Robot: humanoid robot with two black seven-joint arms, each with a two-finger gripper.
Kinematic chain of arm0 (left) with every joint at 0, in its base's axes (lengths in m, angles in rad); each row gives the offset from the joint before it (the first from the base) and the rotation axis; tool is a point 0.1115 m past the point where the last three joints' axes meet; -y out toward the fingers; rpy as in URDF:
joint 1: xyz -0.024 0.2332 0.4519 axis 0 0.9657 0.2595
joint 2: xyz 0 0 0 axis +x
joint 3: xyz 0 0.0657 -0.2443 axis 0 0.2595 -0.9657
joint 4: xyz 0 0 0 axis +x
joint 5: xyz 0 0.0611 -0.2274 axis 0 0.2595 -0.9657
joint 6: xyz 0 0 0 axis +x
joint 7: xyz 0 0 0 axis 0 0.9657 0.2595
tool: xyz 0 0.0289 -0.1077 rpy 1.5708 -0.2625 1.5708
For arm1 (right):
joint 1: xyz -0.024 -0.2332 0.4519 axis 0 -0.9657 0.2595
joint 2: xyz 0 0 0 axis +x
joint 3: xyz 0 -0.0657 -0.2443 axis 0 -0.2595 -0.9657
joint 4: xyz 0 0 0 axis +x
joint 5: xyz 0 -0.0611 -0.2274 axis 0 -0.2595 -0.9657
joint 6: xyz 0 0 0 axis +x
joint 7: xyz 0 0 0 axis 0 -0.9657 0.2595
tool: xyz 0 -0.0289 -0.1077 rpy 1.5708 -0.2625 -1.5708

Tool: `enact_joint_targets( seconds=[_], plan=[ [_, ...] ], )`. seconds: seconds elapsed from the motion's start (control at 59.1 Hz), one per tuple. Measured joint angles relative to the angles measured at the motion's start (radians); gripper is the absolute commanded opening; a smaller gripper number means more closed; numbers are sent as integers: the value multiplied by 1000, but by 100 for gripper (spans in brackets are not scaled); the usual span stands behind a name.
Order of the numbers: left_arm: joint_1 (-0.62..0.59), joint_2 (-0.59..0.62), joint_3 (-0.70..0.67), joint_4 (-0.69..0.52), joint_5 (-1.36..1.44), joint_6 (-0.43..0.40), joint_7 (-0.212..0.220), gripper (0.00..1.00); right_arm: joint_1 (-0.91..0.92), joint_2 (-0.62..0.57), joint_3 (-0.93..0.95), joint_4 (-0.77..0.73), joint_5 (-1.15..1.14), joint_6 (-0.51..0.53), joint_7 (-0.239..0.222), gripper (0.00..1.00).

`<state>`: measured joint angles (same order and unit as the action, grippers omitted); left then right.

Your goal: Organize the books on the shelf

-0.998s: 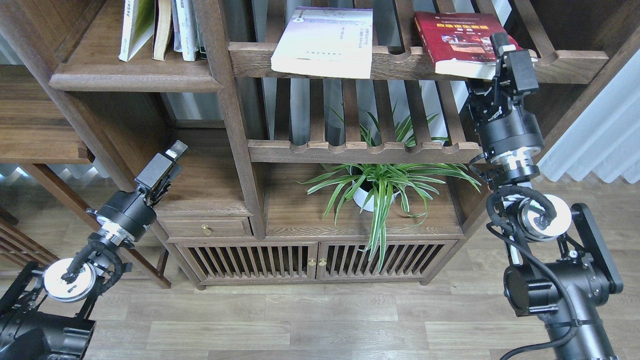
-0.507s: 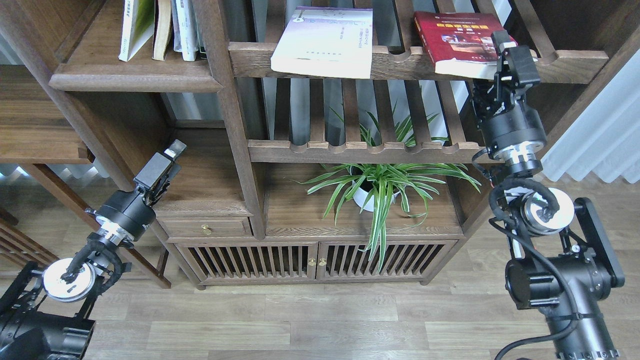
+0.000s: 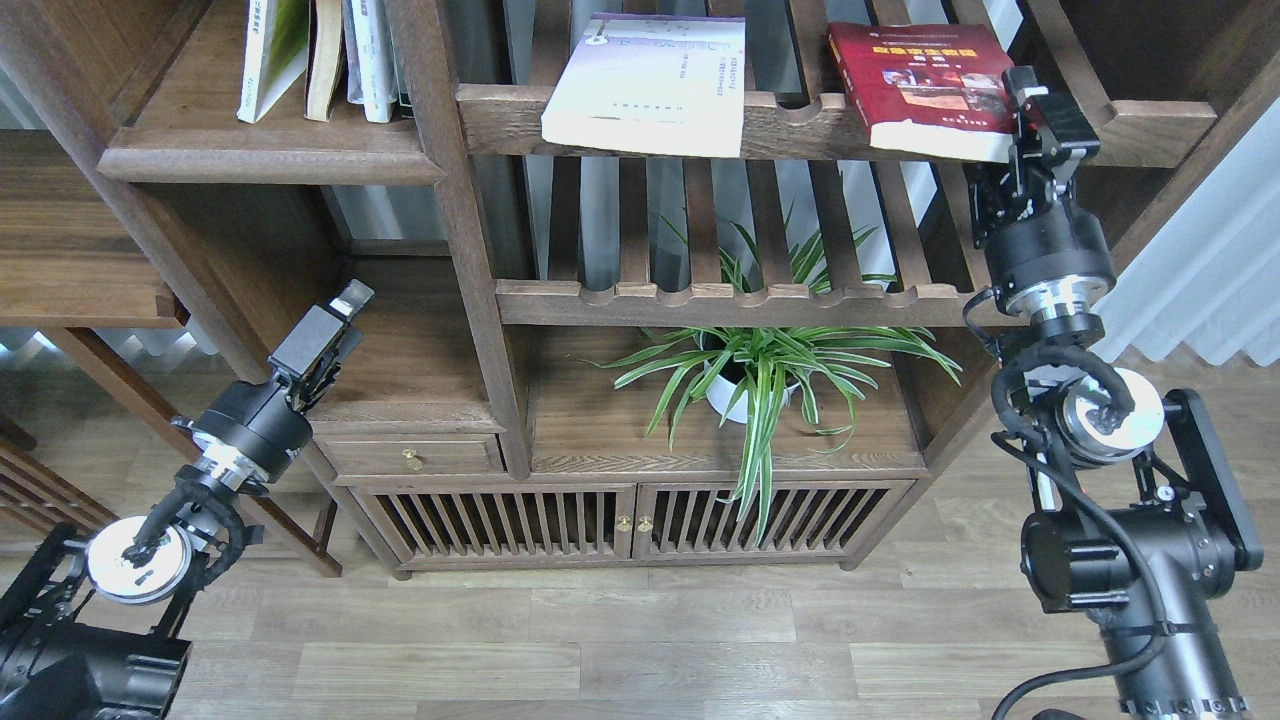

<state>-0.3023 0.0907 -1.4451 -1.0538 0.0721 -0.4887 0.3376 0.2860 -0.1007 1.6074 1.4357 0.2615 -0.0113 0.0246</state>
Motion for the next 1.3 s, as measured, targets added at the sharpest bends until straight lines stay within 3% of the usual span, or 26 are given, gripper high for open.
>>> enact_joint_targets(
  seconds=[0.101,0.254,0.727,1.302],
  plan=[
    [0,0,-1,0,0,0,0,100,-5,-1,-8,3,-1,3,-3,25],
    [0,1,-1,0,-1,0,-1,100,-11,-1,-17,9,-1,36,-9,13],
    [2,0,0,1,0,0,0,100,-125,-5,-22,30,1,225,-15,7],
    [20,0,30,36,0,0,5,99,-437,0,-65,59,2,486,-26,5]
  ],
)
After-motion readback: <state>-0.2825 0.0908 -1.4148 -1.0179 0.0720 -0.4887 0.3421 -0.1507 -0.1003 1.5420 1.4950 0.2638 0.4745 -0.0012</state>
